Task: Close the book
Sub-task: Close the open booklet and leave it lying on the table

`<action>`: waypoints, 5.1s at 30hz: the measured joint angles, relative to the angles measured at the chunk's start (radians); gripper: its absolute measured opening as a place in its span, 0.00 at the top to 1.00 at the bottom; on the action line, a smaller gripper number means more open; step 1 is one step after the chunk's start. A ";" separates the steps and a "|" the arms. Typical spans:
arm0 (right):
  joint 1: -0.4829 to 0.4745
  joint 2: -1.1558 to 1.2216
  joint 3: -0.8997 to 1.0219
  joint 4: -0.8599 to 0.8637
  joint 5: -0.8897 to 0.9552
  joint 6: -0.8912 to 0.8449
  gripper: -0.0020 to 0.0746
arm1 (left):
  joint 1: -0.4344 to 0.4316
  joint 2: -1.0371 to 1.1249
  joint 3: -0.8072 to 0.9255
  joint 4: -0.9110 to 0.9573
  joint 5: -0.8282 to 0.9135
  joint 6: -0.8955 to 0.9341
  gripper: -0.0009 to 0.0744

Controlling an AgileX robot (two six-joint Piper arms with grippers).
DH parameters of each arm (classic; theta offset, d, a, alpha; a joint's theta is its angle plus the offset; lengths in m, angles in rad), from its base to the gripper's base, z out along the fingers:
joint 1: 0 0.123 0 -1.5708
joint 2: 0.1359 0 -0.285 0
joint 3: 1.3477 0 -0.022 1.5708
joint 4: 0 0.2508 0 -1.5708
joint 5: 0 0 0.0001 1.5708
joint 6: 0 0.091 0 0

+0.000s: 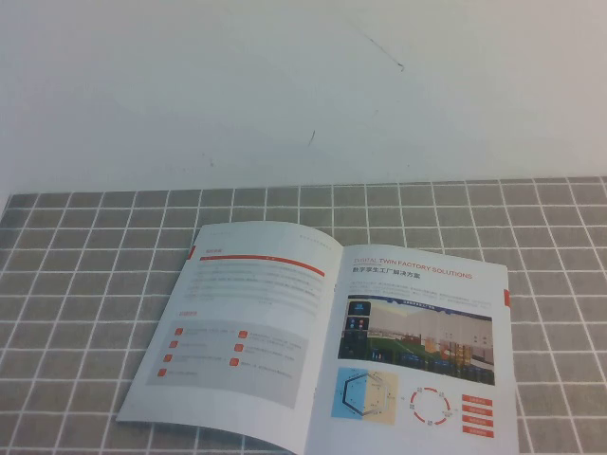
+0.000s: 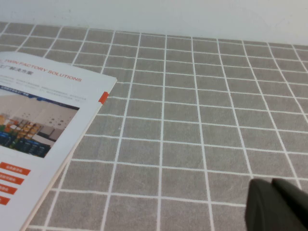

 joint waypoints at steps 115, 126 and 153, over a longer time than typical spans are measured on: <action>0.145 1.476 -0.857 0.970 0.145 -1.035 0.98 | 0.000 1.382 -0.843 -0.759 0.264 0.633 0.99; 0.323 1.797 -0.914 1.006 -0.058 -1.084 0.98 | 0.000 1.688 -1.073 -0.621 0.240 0.647 0.99; 0.327 1.915 -0.933 1.046 -0.036 -1.093 0.98 | 0.000 1.952 -1.166 -0.491 0.055 0.631 0.99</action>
